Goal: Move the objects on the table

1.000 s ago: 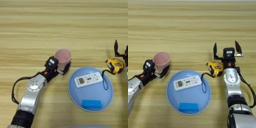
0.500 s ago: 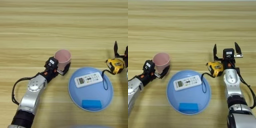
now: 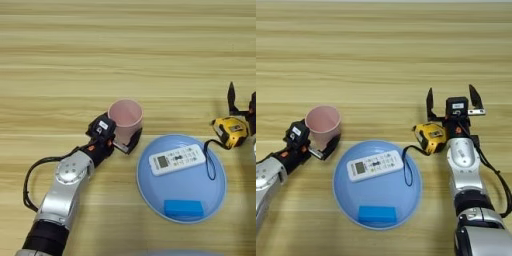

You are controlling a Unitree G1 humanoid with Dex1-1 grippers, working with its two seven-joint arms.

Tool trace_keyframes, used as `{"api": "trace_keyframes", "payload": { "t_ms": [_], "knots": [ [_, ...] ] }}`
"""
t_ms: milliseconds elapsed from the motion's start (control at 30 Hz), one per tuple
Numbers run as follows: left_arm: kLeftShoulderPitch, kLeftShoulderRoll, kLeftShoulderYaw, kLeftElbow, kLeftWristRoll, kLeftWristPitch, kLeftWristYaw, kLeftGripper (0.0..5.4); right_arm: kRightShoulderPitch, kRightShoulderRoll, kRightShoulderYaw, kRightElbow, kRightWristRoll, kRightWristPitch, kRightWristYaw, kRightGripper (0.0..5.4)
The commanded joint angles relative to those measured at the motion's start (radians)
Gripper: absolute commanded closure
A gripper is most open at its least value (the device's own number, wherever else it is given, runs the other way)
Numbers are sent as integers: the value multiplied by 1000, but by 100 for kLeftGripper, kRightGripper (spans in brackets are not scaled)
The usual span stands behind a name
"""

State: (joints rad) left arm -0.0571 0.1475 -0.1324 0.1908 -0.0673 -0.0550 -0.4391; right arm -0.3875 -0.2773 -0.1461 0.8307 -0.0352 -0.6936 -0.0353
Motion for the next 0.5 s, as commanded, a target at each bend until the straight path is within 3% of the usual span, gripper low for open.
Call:
{"api": "trace_keyframes", "payload": {
  "t_ms": [33, 500],
  "knots": [
    [-5, 2, -3, 9, 8, -9, 4, 2, -21, -3, 3, 10, -6, -13, -1, 0],
    [56, 32, 10, -90, -12, 21, -13, 2, -23, -2, 5, 11, -11, -17, -2, 0]
  ]
}}
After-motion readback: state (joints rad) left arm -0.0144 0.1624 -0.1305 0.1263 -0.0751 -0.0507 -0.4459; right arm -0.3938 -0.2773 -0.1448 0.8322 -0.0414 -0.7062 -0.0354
